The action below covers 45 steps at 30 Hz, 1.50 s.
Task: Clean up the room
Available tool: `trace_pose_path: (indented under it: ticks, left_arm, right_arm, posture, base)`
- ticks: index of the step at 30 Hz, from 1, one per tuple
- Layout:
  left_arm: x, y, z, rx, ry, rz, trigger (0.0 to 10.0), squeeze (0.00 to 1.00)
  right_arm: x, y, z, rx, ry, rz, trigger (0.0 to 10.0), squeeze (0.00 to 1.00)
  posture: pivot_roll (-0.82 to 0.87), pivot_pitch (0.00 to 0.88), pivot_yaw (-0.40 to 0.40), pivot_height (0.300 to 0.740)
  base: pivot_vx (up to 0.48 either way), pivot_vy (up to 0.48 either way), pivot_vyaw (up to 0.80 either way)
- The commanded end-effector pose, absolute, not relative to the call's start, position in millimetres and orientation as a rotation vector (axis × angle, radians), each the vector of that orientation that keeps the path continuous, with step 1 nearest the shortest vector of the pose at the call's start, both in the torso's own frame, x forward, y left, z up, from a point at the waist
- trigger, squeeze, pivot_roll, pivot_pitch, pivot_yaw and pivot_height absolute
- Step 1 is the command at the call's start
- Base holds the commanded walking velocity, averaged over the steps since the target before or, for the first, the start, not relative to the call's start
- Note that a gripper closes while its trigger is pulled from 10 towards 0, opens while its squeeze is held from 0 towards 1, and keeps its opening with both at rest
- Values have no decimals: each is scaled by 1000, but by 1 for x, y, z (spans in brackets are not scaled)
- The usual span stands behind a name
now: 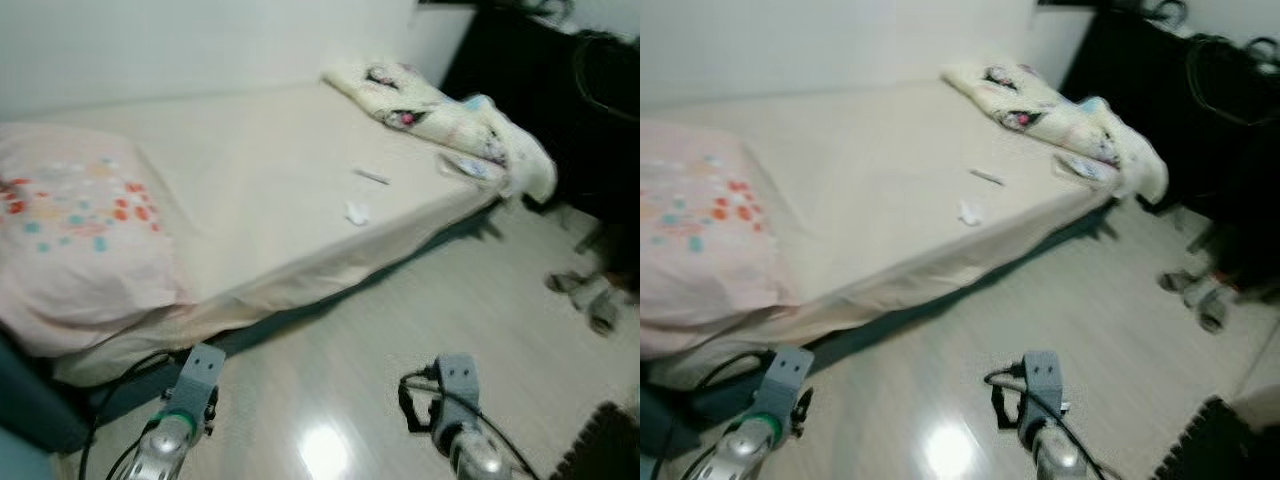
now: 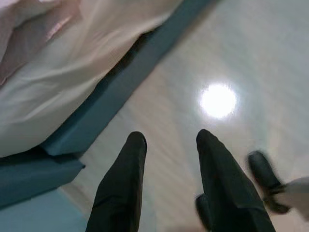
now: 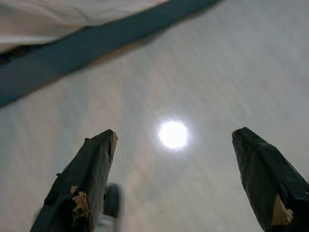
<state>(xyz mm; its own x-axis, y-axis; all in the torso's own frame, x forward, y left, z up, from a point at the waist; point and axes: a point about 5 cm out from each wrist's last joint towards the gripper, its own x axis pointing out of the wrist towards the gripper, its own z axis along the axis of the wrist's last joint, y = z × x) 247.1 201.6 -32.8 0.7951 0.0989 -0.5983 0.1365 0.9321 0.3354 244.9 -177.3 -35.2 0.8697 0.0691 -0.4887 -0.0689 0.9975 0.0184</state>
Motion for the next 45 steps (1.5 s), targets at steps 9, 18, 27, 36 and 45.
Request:
trace_pose_path:
  ticks: [9,18,27,36,45]
  left_arm:
    - [259,191,-27,453,581,-109,10000,0]
    - [269,203,-18,475,559,-93,10000,0]
    - [280,207,-8,433,527,-61,10000,0]
    - [289,192,-2,431,484,-141,10000,0]
    - [290,202,8,353,376,-14,10000,0]
  right_arm:
    - [257,-164,-26,15,441,87,10000,0]
    - [261,-139,-24,35,435,166,10000,0]
    - [264,-137,-21,26,419,183,10000,0]
    - [270,-152,-15,-6,389,100,10000,0]
    - [296,-150,15,-49,239,179,10000,0]
  posture:
    - [134,0,2,740]
    - [137,0,36,740]
    - [127,0,33,740]
    - [78,0,47,740]
    - [106,6,-30,740]
  base:
    - [0,0,-800]
    - [0,0,-800]
    - [0,0,-800]
    - [0,0,-800]
    - [0,0,-800]
